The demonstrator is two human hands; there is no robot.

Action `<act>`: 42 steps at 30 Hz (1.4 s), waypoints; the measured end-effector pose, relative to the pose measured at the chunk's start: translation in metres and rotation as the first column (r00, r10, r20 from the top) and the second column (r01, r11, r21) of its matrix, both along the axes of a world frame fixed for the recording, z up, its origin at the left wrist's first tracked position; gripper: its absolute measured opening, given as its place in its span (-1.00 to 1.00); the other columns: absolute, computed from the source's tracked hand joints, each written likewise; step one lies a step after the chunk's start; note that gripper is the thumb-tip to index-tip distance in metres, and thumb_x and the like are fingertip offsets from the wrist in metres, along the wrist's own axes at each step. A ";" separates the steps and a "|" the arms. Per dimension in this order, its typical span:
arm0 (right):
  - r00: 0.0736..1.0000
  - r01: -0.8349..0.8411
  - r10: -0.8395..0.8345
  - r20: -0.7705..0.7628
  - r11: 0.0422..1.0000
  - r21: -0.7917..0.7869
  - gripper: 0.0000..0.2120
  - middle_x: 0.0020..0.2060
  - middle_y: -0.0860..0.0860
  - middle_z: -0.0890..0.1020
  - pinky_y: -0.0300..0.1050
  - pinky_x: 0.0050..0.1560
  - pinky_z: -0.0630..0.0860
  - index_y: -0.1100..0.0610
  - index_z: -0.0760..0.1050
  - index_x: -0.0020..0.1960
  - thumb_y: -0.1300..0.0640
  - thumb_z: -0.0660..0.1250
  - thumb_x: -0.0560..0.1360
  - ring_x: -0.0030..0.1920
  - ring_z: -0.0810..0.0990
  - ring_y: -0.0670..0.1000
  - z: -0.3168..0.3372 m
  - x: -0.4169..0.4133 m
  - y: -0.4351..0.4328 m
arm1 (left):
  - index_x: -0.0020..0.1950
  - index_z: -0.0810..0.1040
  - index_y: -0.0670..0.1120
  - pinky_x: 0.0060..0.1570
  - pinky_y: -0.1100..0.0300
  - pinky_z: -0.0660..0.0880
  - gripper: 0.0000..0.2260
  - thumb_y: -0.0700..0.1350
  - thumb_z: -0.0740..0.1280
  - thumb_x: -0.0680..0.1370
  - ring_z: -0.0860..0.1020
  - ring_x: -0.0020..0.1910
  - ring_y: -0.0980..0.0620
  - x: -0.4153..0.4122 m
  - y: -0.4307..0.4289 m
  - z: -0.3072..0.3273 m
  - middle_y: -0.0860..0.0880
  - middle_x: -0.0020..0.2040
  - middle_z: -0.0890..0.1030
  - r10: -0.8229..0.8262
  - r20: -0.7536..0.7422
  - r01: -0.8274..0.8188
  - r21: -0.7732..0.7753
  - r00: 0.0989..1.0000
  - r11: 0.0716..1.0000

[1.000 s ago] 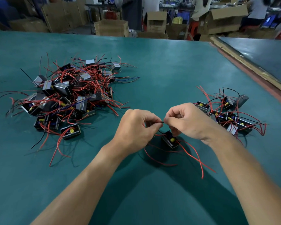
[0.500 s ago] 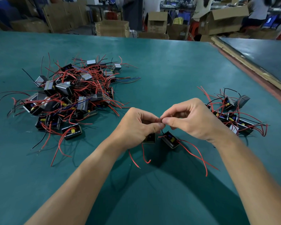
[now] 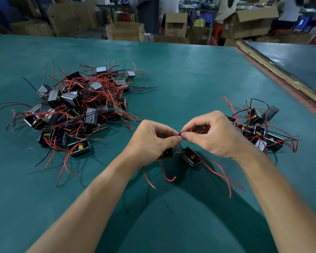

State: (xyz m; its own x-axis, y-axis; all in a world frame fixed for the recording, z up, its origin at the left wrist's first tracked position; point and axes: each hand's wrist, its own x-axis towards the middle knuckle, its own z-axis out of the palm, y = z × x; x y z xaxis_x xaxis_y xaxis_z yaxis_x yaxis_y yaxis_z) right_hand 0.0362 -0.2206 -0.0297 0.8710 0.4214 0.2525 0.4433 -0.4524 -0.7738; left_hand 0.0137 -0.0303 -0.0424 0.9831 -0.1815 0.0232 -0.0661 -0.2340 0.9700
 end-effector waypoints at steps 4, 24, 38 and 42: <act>1.000 -0.007 0.008 -0.028 0.998 0.058 -0.90 -0.35 -0.08 0.66 -0.25 -0.24 0.52 0.04 0.67 -0.14 0.24 0.48 0.46 -0.35 0.58 -0.13 0.000 0.000 0.001 | -0.27 0.69 -0.03 -0.41 0.28 0.40 -0.87 -0.18 0.50 0.47 0.38 -0.51 0.17 -0.002 0.001 0.002 0.11 -0.48 0.55 -0.001 0.049 -0.002 0.063 0.999 0.998; 0.998 -0.038 0.037 -0.057 0.999 -0.008 -0.92 -0.30 -0.01 0.71 -0.06 -0.16 0.57 0.08 0.70 -0.13 0.23 0.46 0.49 -0.30 0.63 -0.06 0.004 -0.003 0.000 | -0.22 0.69 -0.07 -0.46 0.44 0.30 -0.92 -0.20 0.48 0.48 0.32 -0.57 0.28 -0.001 0.000 0.001 0.18 -0.56 0.49 -0.019 0.113 0.004 0.135 0.993 0.991; 0.811 0.184 -0.113 -0.574 0.980 0.068 -0.77 -0.52 0.01 0.46 -0.26 -0.47 0.41 0.15 0.52 -0.41 0.30 0.30 0.40 -0.55 0.38 -0.05 0.010 -0.005 0.015 | -0.17 0.73 0.00 -0.23 0.37 0.40 -0.97 -0.13 0.50 0.45 0.54 -0.33 0.14 -0.002 -0.001 -0.006 0.11 -0.37 0.63 -0.057 0.464 -0.111 0.327 0.884 0.938; 0.894 0.138 -0.083 -0.440 0.986 0.093 -0.81 -0.51 -0.02 0.53 -0.24 -0.44 0.45 0.20 0.57 -0.33 0.31 0.38 0.46 -0.52 0.45 -0.07 0.008 -0.005 0.011 | -0.21 0.71 -0.04 -0.39 0.35 0.36 -0.92 -0.16 0.46 0.49 0.42 -0.48 0.20 -0.002 -0.001 -0.003 0.11 -0.45 0.57 -0.064 0.362 -0.043 0.279 0.930 0.959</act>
